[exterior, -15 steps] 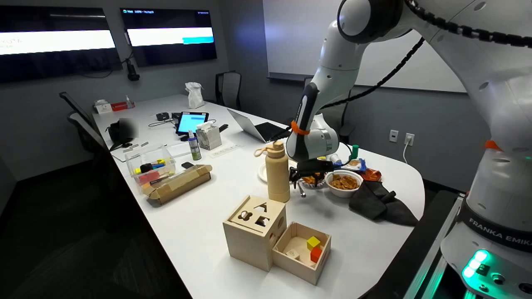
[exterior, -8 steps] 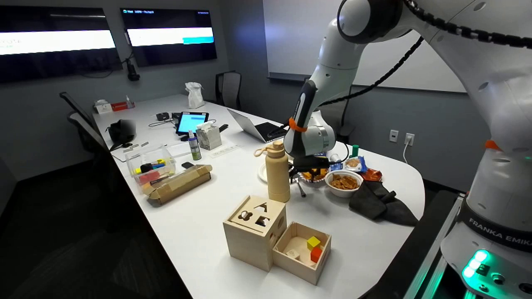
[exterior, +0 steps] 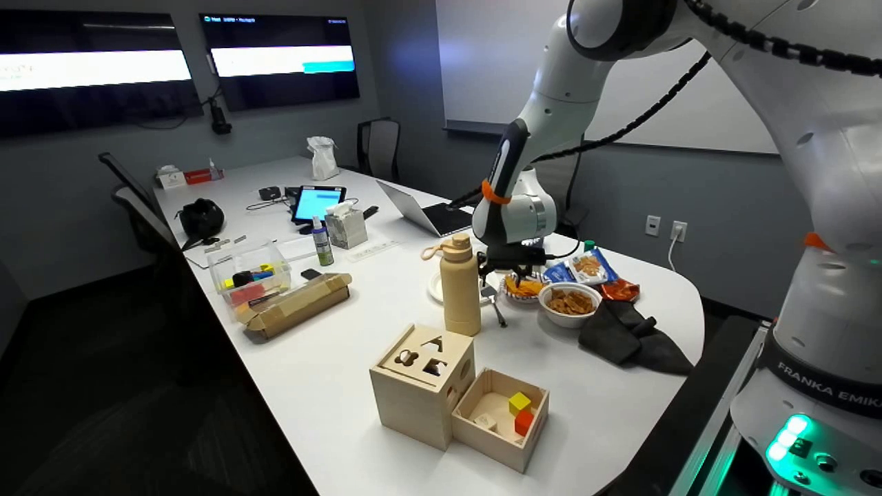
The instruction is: Use the silver spoon to stir the contents in the white and black bowl and then the white bowl.
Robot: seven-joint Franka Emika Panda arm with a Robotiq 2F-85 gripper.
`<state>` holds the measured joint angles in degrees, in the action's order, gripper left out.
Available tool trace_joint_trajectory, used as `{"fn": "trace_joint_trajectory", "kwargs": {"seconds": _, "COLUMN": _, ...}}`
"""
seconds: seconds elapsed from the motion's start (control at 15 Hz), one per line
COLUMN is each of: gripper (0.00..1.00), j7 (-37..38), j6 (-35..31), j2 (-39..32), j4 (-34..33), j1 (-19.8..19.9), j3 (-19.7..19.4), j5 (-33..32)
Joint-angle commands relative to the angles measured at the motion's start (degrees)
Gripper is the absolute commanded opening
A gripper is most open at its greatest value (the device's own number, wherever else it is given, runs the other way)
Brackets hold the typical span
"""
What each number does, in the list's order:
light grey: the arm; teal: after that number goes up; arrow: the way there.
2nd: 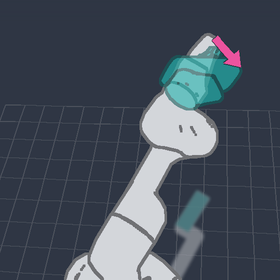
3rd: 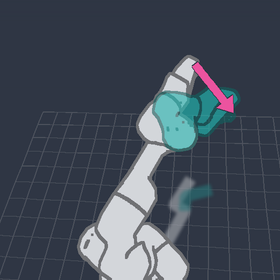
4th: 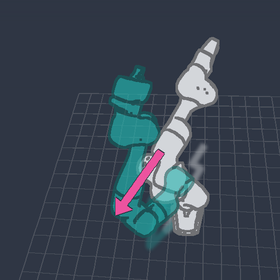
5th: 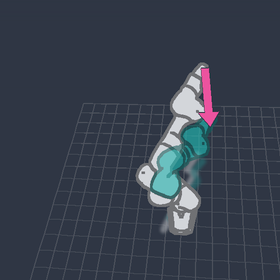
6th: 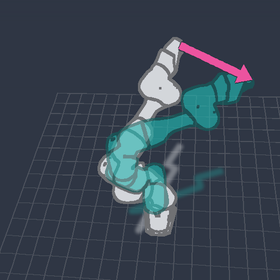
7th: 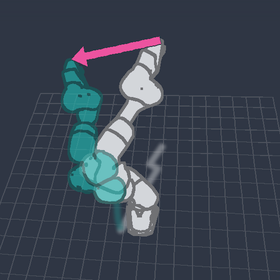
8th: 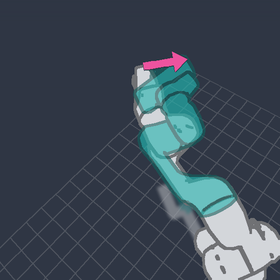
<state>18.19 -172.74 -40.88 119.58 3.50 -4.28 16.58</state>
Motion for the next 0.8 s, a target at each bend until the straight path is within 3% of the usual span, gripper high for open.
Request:
{"fn": "trace_joint_trajectory", "kwargs": {"seconds": 0.0, "gripper": 1.00, "j7": 0.19, "j6": 3.57, "j2": 2.54, "j4": 1.57, "j1": 1.43, "j3": 3.07, "j5": 1.83}}
{"fn": "trace_joint_trajectory", "kwargs": {"seconds": 0.2, "gripper": 1.00, "j7": 0.28, "j6": 6.21, "j2": 2.42, "j4": 1.33, "j1": 1.93, "j3": 5.30, "j5": 3.11}}
{"fn": "trace_joint_trajectory", "kwargs": {"seconds": 0.73, "gripper": 1.00, "j7": 2.31, "j6": 6.09, "j2": -0.80, "j4": -1.14, "j1": 1.85, "j3": 3.70, "j5": 4.37}}
